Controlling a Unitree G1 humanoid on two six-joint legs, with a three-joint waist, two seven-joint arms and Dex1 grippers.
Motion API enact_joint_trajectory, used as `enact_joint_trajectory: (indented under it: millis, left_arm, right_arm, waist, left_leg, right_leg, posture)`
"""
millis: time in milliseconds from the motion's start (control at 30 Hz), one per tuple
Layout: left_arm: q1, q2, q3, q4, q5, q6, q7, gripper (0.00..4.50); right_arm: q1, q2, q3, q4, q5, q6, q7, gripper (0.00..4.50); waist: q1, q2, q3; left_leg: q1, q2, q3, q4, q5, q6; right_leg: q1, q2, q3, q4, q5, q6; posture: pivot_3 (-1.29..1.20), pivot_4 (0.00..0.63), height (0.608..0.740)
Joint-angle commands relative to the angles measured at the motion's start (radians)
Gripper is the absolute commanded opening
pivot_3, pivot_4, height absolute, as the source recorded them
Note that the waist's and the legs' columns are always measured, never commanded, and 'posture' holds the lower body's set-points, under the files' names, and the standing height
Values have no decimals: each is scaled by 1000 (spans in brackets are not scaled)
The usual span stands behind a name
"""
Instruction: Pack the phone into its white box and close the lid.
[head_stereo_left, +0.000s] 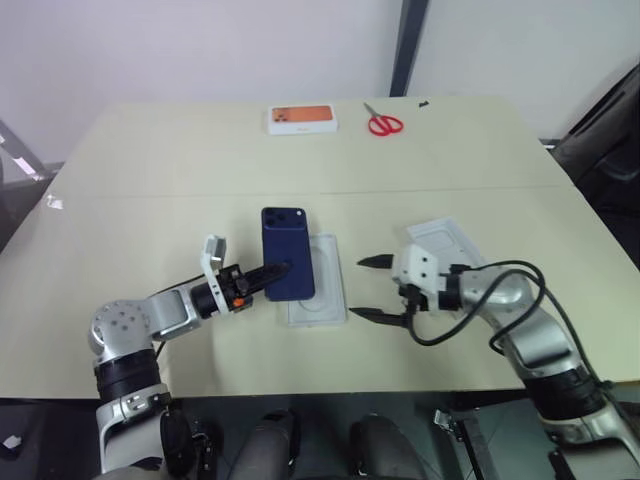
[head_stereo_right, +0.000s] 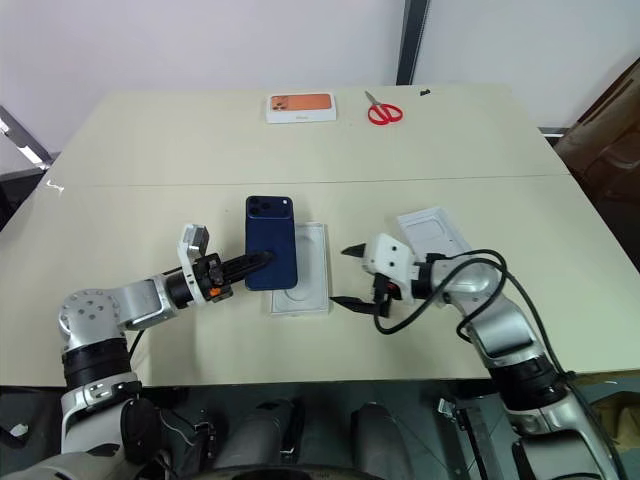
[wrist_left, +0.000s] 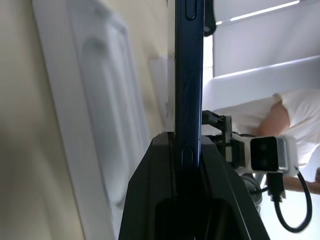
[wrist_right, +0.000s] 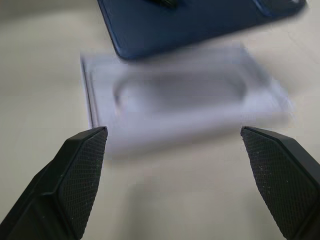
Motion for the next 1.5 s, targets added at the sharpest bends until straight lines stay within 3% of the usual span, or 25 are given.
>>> enact_joint_trajectory:
  millis: [33,200,500,533,867,1000,1100,1200,1333,1500]
  left_arm:
    - [-2,-5,2,-53,-52,8,6,0]
    - [9,-26,-12,-68,-53,15,34,0]
    - [2,-8,-19,-62,-67,50,44,4376]
    - [2,-2,-28,-69,-67,46,41,4450]
    - [-9,87,-62,-104,-81,24,2,4450]
    - [3,181,-137,-147,27,-107,-45,4450]
    - [22,240,-230,-157,163,-281,-83,3610]
    - [10,223,-235,-129,220,-397,-75,2098]
    - [27,241,-374,-127,345,-481,-97,158]
    - [14,209,-443,-79,408,-508,-95,70]
  right_arm:
    - [-22,-3,-15,23,-6,-55,-10,4465]
    - [-50,26,19,52,-46,-96,-44,4465]
    - [-70,42,40,79,-65,-117,-58,4500]
    - [-73,46,42,80,-65,-117,-60,4500]
    - [-96,64,41,110,-68,-112,-75,4500]
    - [-109,66,35,132,-75,-109,-91,4500]
    - [-132,80,20,168,-83,-108,-131,3622]
    - [-154,79,50,203,-135,-141,-160,2120]
    - [-158,102,76,212,-160,-161,-177,125]
    - [-154,110,111,223,-219,-184,-197,52]
  waist:
    - [-3,0,0]
    - [1,0,0]
    - [3,0,0]
    - [3,0,0]
    - [2,0,0]
    - [1,0,0]
    - [2,0,0]
    - [5,0,0]
    - [2,1,0]
    - [1,1,0]
  left_leg:
    - [0,0,0,0,0,0]
    - [0,0,0,0,0,0]
    - [0,0,0,1,0,0]
    - [0,0,0,1,0,0]
    - [0,0,0,1,0,0]
    - [0,0,0,1,0,0]
    - [1,0,1,0,0,0]
    - [0,0,1,0,0,0]
    - [0,0,1,0,0,0]
    - [0,0,1,0,0,0]
  right_leg:
    - [0,0,0,0,0,0]
    - [0,0,0,0,0,0]
    - [1,0,0,0,0,0]
    - [1,0,0,0,0,0]
    - [1,0,0,0,0,0]
    - [0,0,0,0,0,0]
    - [0,0,1,0,0,0]
    - [0,0,1,0,0,0]
    - [0,0,0,0,0,0]
    - [0,0,1,0,0,0]
  posture:
    - [0,150,734]
    - [0,150,734]
    - [0,150,734]
    - [0,150,734]
    - [0,150,734]
    - [0,150,734]
    - [0,150,734]
    - [0,150,734]
    - [0,150,734]
    - [0,150,734]
